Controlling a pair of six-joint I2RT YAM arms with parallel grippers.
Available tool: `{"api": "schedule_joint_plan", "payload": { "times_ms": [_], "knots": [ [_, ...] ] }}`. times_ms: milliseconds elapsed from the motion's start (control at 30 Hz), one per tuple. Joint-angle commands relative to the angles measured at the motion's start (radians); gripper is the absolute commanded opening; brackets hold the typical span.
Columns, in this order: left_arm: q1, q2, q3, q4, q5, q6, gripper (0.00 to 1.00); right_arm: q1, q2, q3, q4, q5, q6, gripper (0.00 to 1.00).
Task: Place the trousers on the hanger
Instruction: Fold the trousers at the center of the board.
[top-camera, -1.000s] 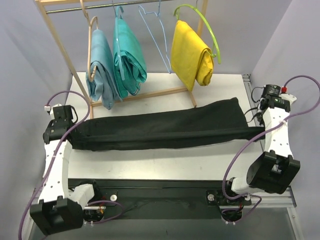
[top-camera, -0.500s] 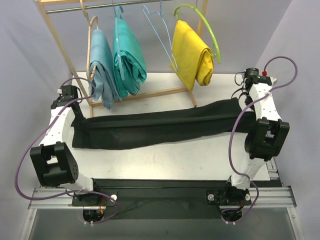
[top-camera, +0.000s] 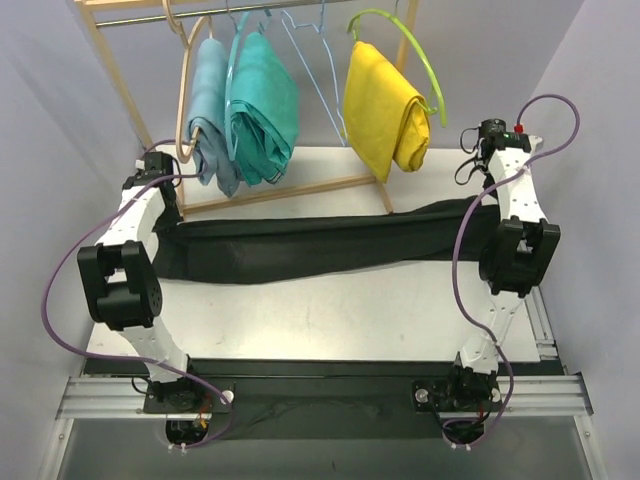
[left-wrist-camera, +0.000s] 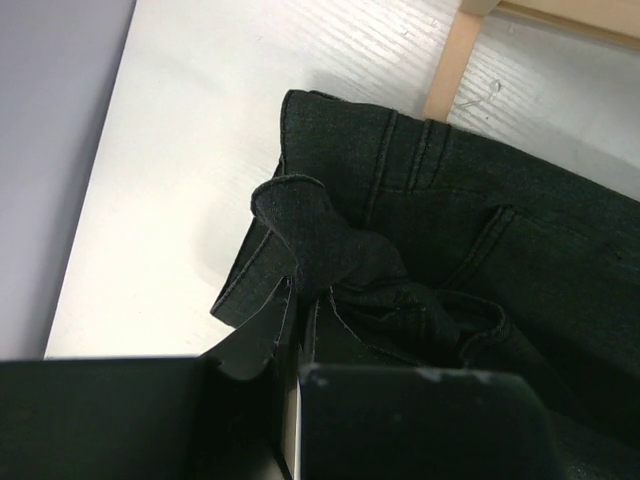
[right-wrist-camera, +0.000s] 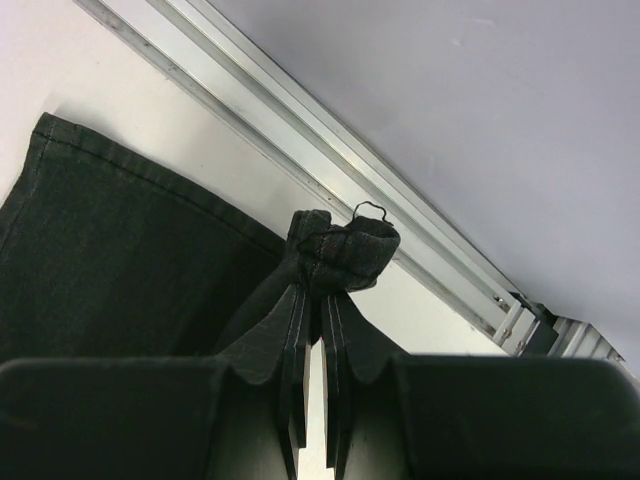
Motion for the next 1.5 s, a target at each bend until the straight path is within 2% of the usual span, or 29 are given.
{"api": "schedule_joint_plan", "payload": {
  "times_ms": [0,400,600,667,700,733,767,800,833,900,1033,1067,1167,1333,1467],
  "knots": [
    [-0.011,0.044,0.074,0.052,-0.15,0.009,0.0,-0.023,0.069,0.089,-0.023,0.132,-0.029,0.0],
    [-0.061,0.179,0.193,-0.018,-0.171,-0.071,0.0,-0.029,0.18,0.158,-0.019,0.069,-0.007,0.0],
    [-0.063,0.199,0.258,-0.054,-0.171,-0.16,0.02,-0.038,0.215,0.241,-0.008,-0.002,0.014,0.0],
    [-0.064,0.195,0.267,-0.057,-0.171,-0.203,0.19,-0.042,0.224,0.273,0.001,-0.023,0.023,0.02],
    [-0.064,0.192,0.269,-0.052,-0.167,-0.215,0.43,-0.043,0.226,0.278,0.016,-0.049,0.025,0.14],
    [-0.066,0.189,0.269,-0.052,-0.161,-0.238,0.51,-0.045,0.231,0.284,0.023,-0.062,0.028,0.19],
    [-0.067,0.187,0.269,-0.049,-0.155,-0.248,0.55,-0.045,0.231,0.287,0.032,-0.077,0.033,0.23],
    [-0.071,0.18,0.269,-0.045,-0.141,-0.255,0.58,-0.048,0.232,0.286,0.044,-0.088,0.037,0.32],
    [-0.075,0.177,0.267,-0.043,-0.138,-0.268,0.65,-0.048,0.232,0.286,0.05,-0.112,0.04,0.36],
    [-0.09,0.163,0.26,-0.037,-0.128,-0.277,0.73,-0.046,0.234,0.283,0.058,-0.132,0.053,0.45],
    [-0.101,0.121,0.217,-0.009,-0.135,-0.289,0.9,-0.046,0.225,0.266,0.064,-0.186,0.06,0.56],
    [-0.13,0.109,0.204,-0.006,-0.142,-0.297,0.98,-0.046,0.22,0.258,0.067,-0.197,0.062,0.57],
    [-0.127,0.045,0.151,0.001,-0.157,-0.344,0.97,-0.046,0.191,0.22,0.079,-0.206,0.057,0.61],
    [-0.115,-0.092,0.046,0.043,-0.185,-0.43,0.98,-0.048,0.133,0.148,0.096,-0.22,0.057,0.61],
    [-0.062,-0.181,-0.082,0.104,-0.106,-0.455,0.97,-0.051,0.093,0.082,0.099,-0.239,0.089,0.62]
  ]
}}
